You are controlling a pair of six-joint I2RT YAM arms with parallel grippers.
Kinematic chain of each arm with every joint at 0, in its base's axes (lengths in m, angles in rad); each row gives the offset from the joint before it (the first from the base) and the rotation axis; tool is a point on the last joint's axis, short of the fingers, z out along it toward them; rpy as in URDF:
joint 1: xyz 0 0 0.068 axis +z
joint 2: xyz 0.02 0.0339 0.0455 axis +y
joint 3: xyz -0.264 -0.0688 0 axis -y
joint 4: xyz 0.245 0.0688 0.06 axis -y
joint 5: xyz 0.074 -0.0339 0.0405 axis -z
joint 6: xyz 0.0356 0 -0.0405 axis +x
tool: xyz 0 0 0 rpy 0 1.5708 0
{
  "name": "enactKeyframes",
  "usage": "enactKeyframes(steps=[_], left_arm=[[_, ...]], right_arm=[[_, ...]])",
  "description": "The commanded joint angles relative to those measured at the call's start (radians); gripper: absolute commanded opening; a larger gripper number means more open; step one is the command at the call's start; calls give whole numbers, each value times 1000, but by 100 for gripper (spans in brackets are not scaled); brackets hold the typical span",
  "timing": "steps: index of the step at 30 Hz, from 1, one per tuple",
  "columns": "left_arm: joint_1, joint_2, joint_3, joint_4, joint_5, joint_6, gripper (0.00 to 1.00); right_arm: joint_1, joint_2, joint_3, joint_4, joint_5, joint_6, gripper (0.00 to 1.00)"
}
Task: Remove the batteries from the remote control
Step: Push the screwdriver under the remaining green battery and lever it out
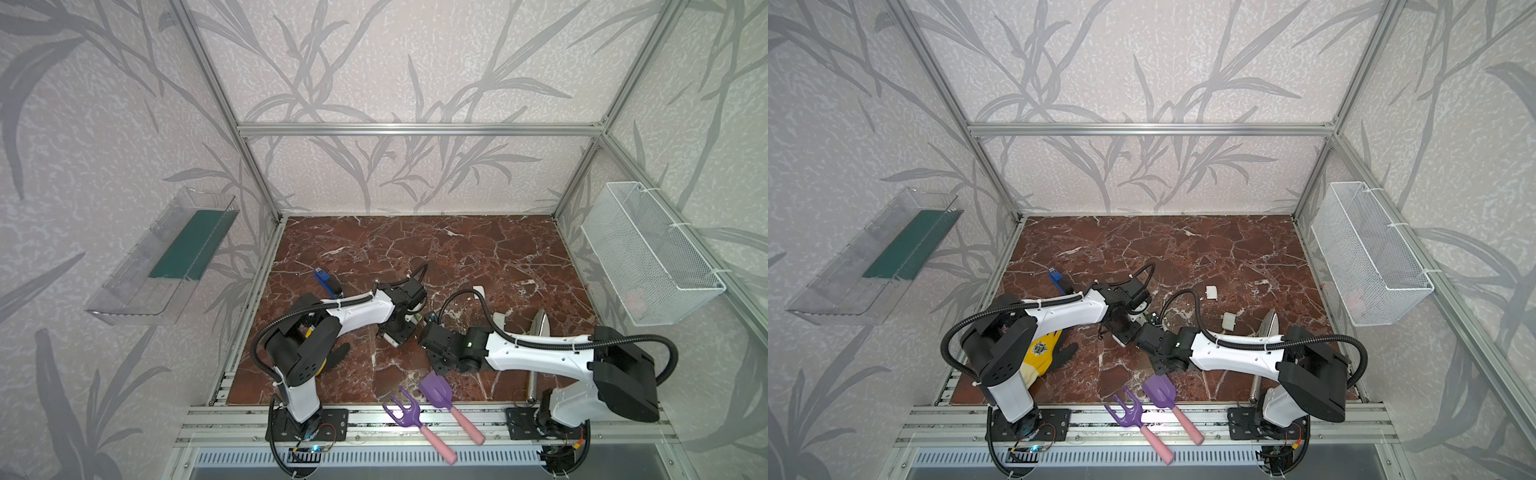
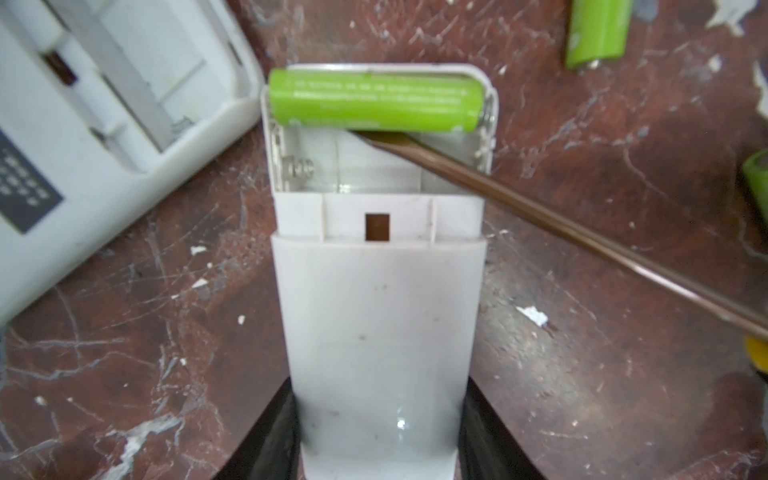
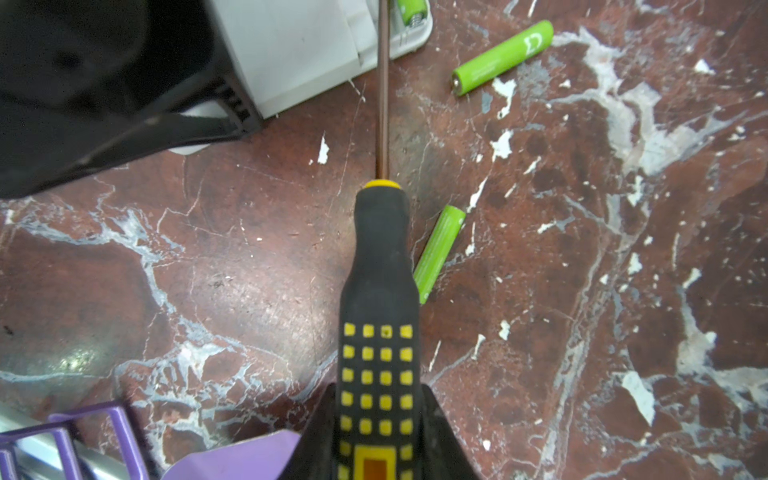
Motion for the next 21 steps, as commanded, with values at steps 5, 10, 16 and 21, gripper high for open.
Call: enactKeyframes(steps=[5,10,16,21], left_arm=[[-2,-11,-20,66,4,-27,33],[-3,-14,-19,64,0,-41,33],[0,-10,-22,70,21,-46,33],[1,-7,-17,64,25,-50,33]], right_arm=[[-3,-5,-57,67,20,12,0],[-2,-28,-80,77,28,9,0],[-2,-58,-104,98,34,6,0],[-2,-85,-129,132,33,-1,0]])
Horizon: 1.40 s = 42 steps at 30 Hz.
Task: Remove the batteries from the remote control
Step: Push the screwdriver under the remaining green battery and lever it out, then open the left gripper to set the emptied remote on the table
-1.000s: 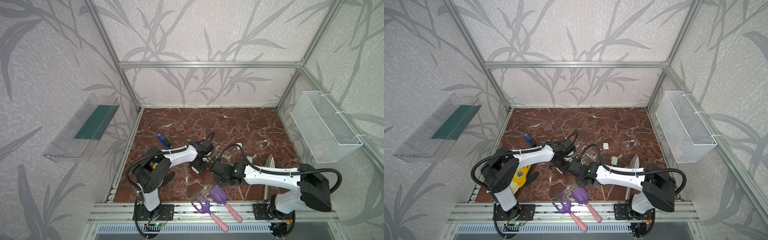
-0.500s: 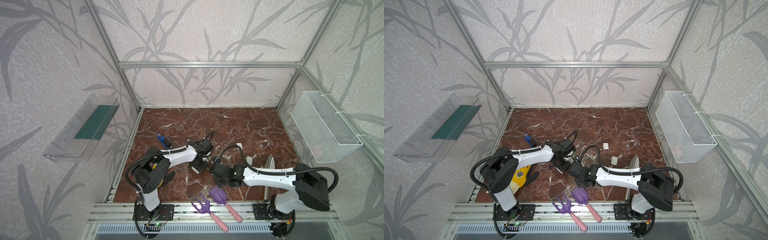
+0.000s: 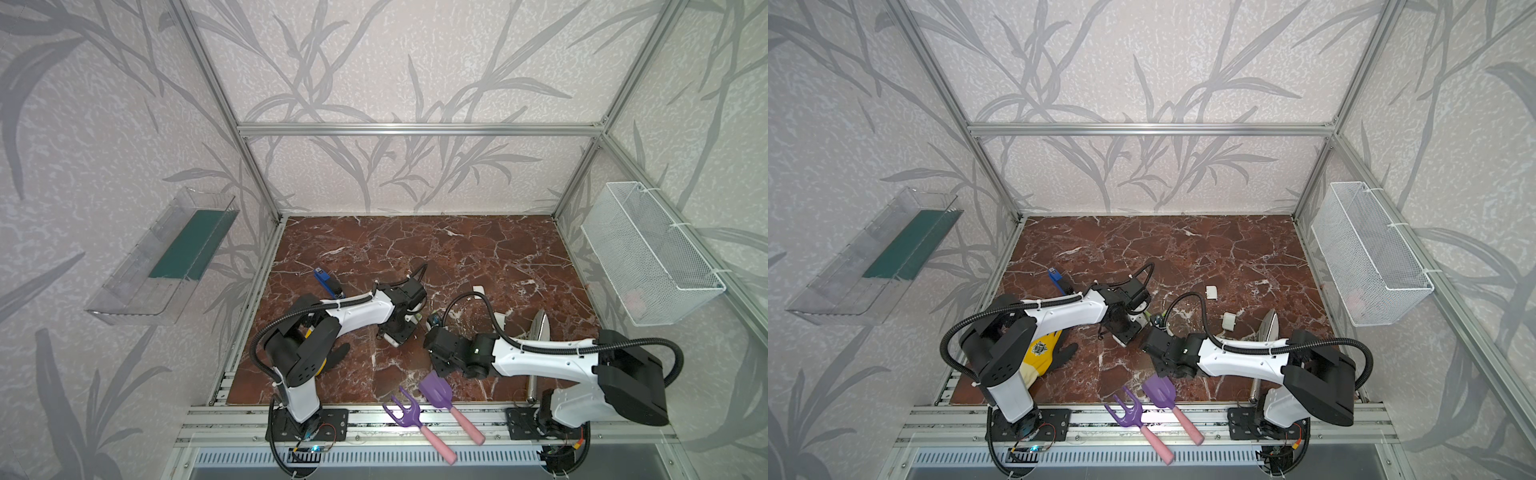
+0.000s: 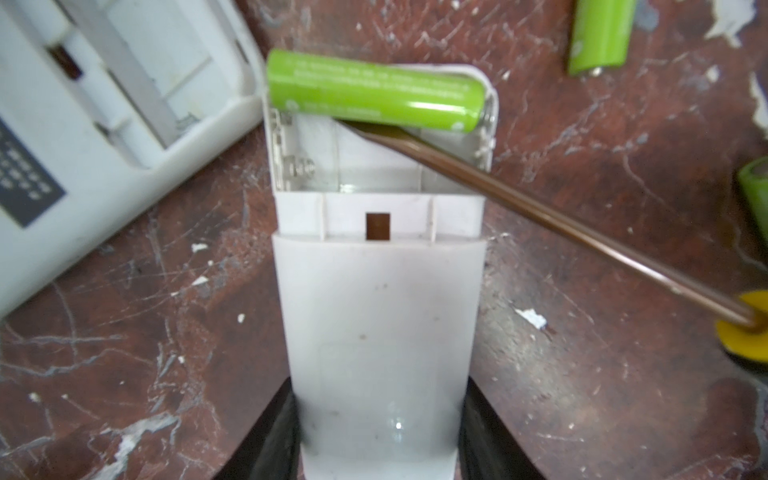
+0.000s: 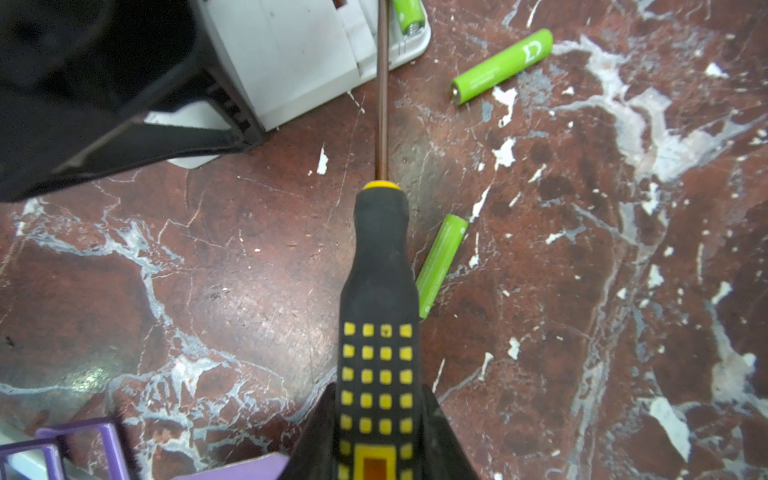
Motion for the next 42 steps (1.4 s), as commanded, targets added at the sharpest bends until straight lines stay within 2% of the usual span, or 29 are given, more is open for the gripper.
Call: enactKeyframes(steps=[1,9,18,26,28,36,42], left_arm=[[1,-4,-13,58,28,-33,33],[0,-21,-28,75,69,-45,33],[3,-31,-32,74,68,-54,34],[6,-49,-30,71,36,-54,41],[5,-62,-31,71,34,-50,42],[10,-91,-21,51,23,-25,49],[11,-80,-11,19,20,-13,51]], right_arm=[[-2,-37,-29,9,20,2,0],[-1,-38,-75,85,18,6,0],[-1,-45,-99,122,12,-1,0],[-4,-140,-85,71,79,-15,0],[-6,-177,-84,52,103,-54,0],[-85,-276,-91,-36,113,-82,0],[-142,-326,-111,-53,108,-106,0]])
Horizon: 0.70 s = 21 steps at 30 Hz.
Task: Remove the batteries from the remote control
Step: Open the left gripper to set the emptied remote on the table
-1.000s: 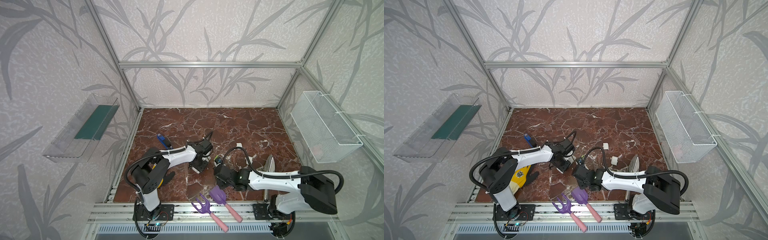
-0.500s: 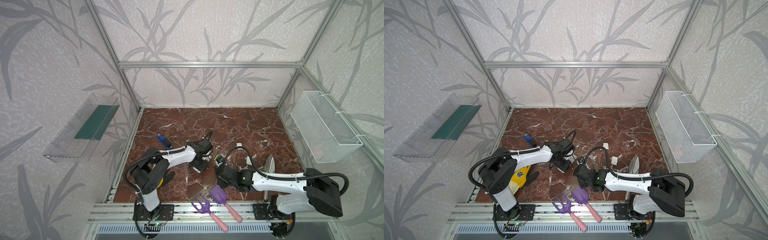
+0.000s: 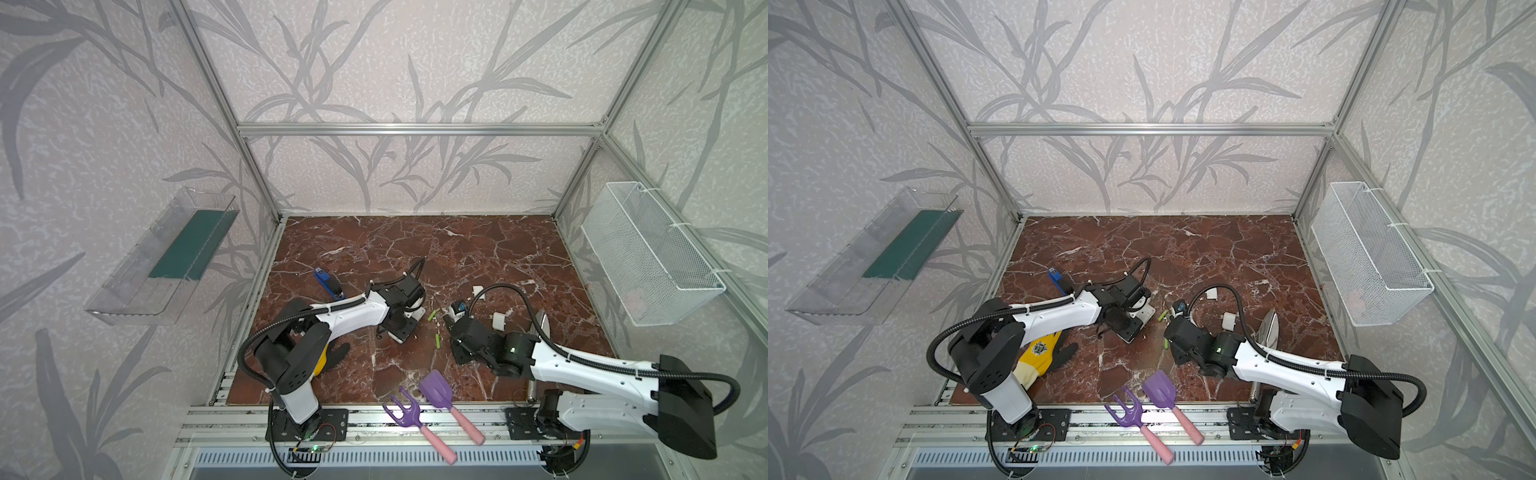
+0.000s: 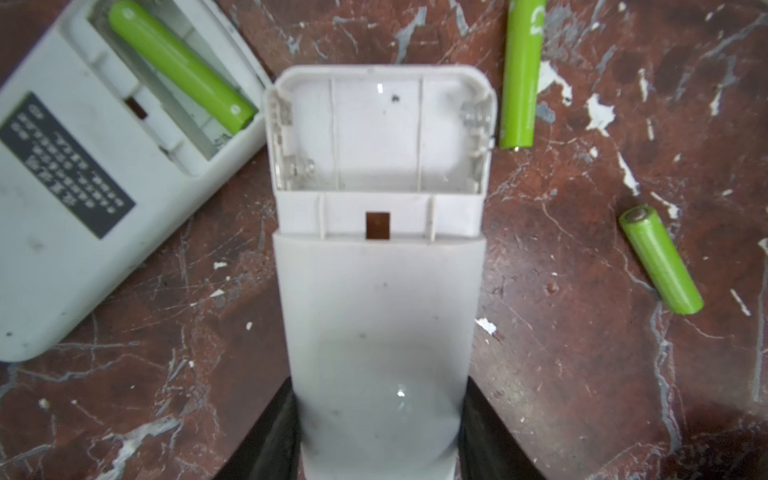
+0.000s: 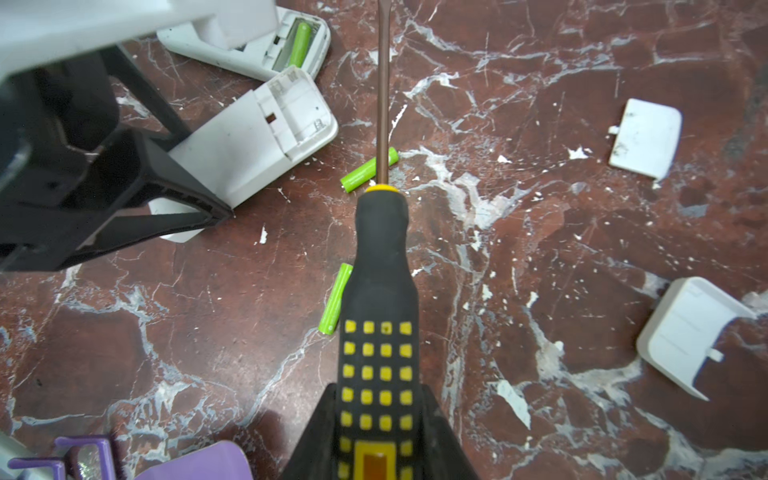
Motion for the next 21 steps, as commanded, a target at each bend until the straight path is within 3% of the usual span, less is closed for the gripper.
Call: enactKeyframes(steps=[1,13,14,16,21], left_arm=[[4,-10,19,-43,-3,19,51],[4,60,52,-94,33,19,60],[4,57,52,-96,33,20,63],[5,48,54,-95,33,20,95],[17,-6,59,-83,19,7,100]], right_arm=[[-40,-33,-14,-26,18,-28,0],[-51,-2,4,-9,-2,-56,0],[-51,4,5,-4,-5,-59,0],[-53,14,11,1,-14,-67,0],[-57,47,43,4,-46,-98,0]])
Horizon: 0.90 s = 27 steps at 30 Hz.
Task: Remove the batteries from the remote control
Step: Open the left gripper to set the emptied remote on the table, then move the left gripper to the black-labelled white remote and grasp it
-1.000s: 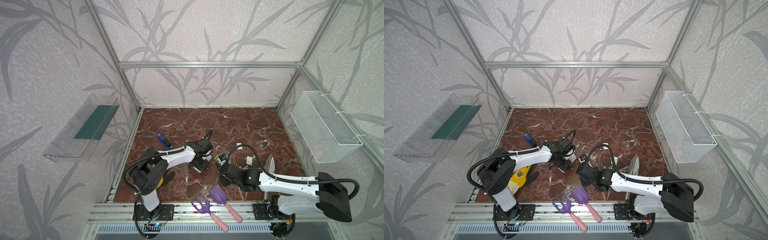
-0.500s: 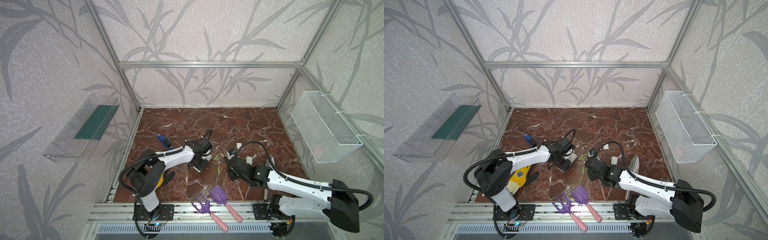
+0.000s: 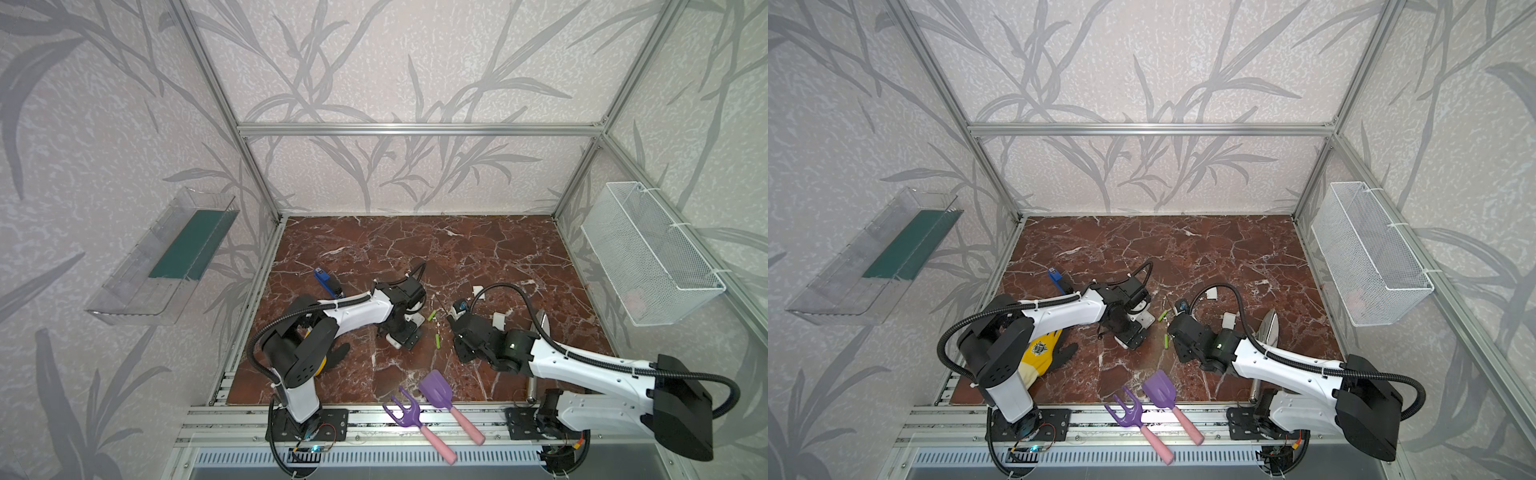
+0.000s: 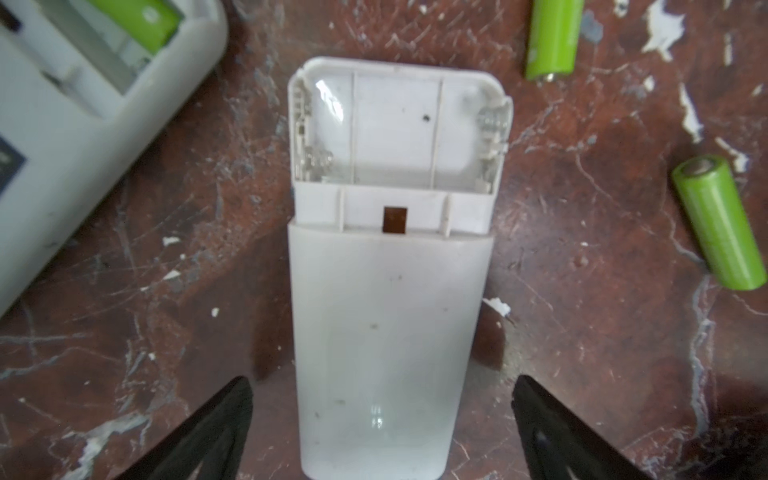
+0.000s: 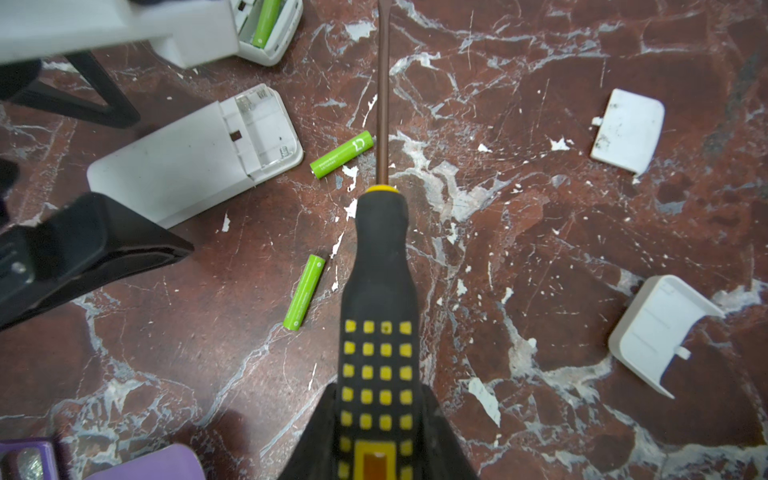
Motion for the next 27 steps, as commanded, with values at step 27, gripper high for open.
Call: enactKeyframes(steps=[27], left_arm=[[234,-110,143,-90,-144,581,100]], right_arm=[[-24,72,87,67,-140,-100,0]])
